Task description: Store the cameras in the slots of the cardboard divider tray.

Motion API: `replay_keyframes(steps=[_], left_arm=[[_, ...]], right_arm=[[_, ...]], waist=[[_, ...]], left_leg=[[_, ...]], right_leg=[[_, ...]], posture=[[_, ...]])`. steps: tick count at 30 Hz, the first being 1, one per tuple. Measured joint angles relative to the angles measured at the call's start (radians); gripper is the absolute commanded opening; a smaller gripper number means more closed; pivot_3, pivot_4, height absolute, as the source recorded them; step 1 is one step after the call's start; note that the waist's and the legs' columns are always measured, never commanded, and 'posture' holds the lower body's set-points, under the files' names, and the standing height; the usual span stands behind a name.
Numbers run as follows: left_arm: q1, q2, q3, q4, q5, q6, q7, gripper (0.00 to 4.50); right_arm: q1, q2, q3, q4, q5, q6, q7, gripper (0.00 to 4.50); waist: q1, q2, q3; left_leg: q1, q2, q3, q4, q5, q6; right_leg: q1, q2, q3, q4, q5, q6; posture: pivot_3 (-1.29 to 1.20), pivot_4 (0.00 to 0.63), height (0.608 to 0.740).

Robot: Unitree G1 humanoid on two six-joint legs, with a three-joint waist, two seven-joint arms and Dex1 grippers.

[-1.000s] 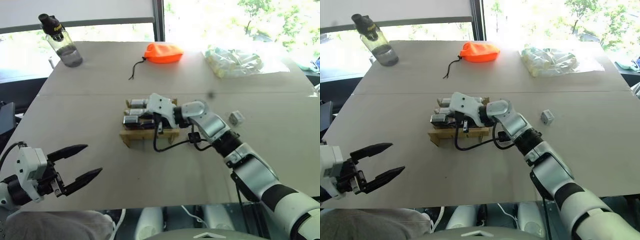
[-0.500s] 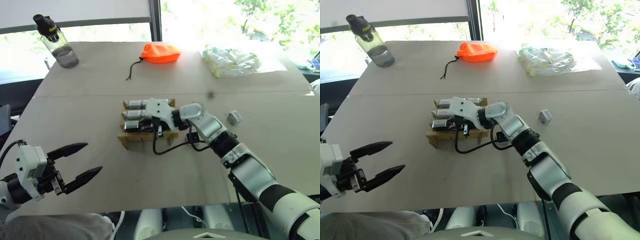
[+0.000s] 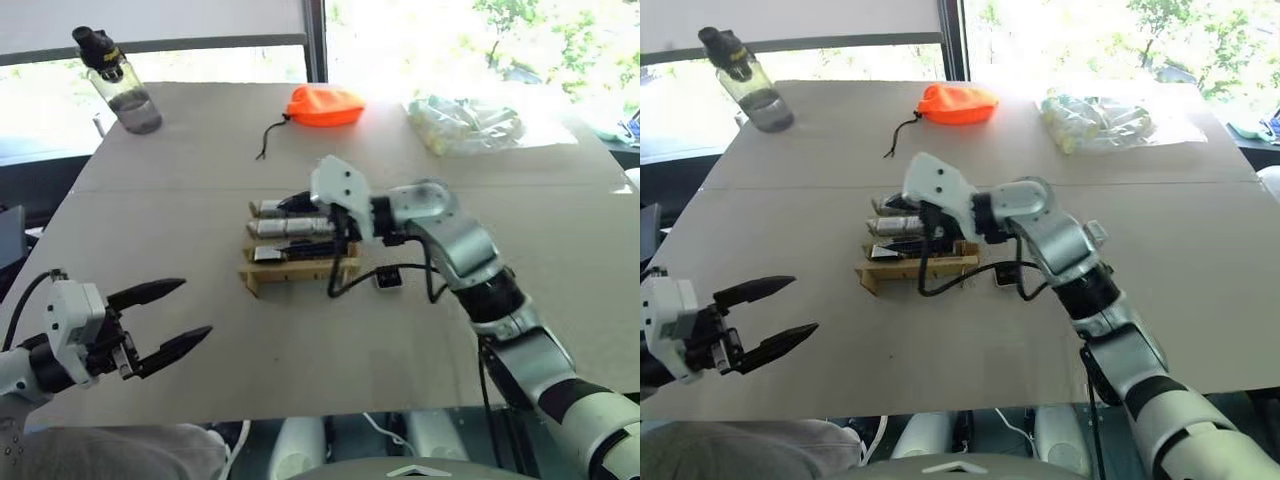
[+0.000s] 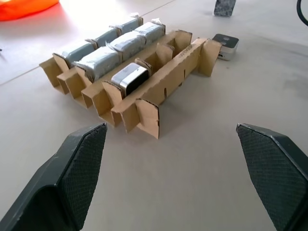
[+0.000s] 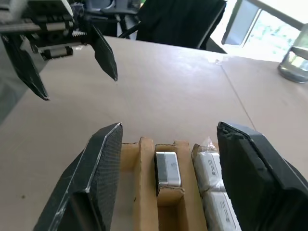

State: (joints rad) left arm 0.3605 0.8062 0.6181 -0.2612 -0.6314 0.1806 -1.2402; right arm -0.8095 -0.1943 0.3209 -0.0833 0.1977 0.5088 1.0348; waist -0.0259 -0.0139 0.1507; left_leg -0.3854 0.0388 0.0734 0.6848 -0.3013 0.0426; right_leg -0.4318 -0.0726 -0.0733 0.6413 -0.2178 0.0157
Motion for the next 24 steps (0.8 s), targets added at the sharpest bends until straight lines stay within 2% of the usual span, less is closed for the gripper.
replay_keyframes(steps=[5,10,14,16,18,21,22,24], left_arm=[[-0.083,0.019,-0.063,0.039,0.002,0.004,-0.024,4.50],[-0.202,0.050,-0.152,0.096,0.004,0.010,-0.066,4.50],[-0.292,0.068,-0.208,0.132,0.011,0.010,-0.099,4.50],[-0.366,0.074,-0.256,0.183,0.022,0.009,-0.131,4.50],[-0.411,0.076,-0.288,0.220,0.033,0.008,-0.152,4.50],[-0.476,0.084,-0.328,0.273,0.051,-0.001,-0.187,4.50],[-0.492,0.089,-0.338,0.287,0.056,-0.006,-0.201,4.50],[-0.513,0.096,-0.350,0.320,0.062,-0.013,-0.222,4.50]], right_arm=[[0.192,-0.149,-0.107,-0.234,0.026,0.143,-0.092,3.06],[0.536,-0.246,-0.223,-0.440,-0.024,0.207,-0.283,3.06],[0.751,-0.209,-0.248,-0.568,-0.056,0.234,-0.428,3.06],[0.892,-0.154,-0.218,-0.620,-0.098,0.226,-0.536,3.06],[0.945,-0.111,-0.180,-0.621,-0.113,0.218,-0.588,3.06],[0.973,-0.051,-0.133,-0.618,-0.115,0.204,-0.640,3.85],[0.972,-0.044,-0.131,-0.617,-0.114,0.195,-0.650,4.33],[0.957,-0.043,-0.125,-0.592,-0.118,0.174,-0.665,4.44]], waist=[[0.011,-0.002,-0.001],[0.015,-0.001,-0.001],[0.010,-0.001,-0.001],[0.015,-0.002,-0.001],[0.015,-0.002,-0.001],[0.007,-0.002,-0.001],[0.007,-0.003,-0.001],[0.010,-0.004,-0.002]], left_leg=[[0.000,0.000,0.001,0.000,0.000,0.000],[0.000,0.000,0.001,-0.001,0.000,0.000],[0.002,0.000,0.002,-0.001,0.000,0.000],[0.002,0.000,0.001,-0.001,0.000,0.000],[0.002,0.001,0.002,-0.001,0.000,0.000],[0.004,0.001,0.005,0.000,0.000,0.000],[0.004,0.001,0.006,0.000,0.000,0.000],[0.004,0.001,0.006,0.000,0.000,0.000]], right_leg=[[0.000,0.001,-0.003,0.000,0.000,0.000],[0.000,0.003,-0.005,0.000,0.000,0.000],[0.000,0.006,-0.002,0.001,-0.001,0.001],[0.001,0.008,-0.002,0.001,-0.001,0.001],[0.000,0.008,0.000,0.001,-0.001,0.001],[0.000,0.008,0.004,0.001,-0.003,0.004],[0.001,0.008,0.005,0.001,-0.003,0.004],[0.000,0.009,0.005,0.001,-0.002,0.004]], posture=[[0.00,0.150,0.740],[0.00,0.150,0.740],[0.00,0.150,0.740],[0.00,0.150,0.740],[0.00,0.150,0.740],[0.00,0.150,0.740],[0.00,0.150,0.740],[0.00,0.150,0.740]])
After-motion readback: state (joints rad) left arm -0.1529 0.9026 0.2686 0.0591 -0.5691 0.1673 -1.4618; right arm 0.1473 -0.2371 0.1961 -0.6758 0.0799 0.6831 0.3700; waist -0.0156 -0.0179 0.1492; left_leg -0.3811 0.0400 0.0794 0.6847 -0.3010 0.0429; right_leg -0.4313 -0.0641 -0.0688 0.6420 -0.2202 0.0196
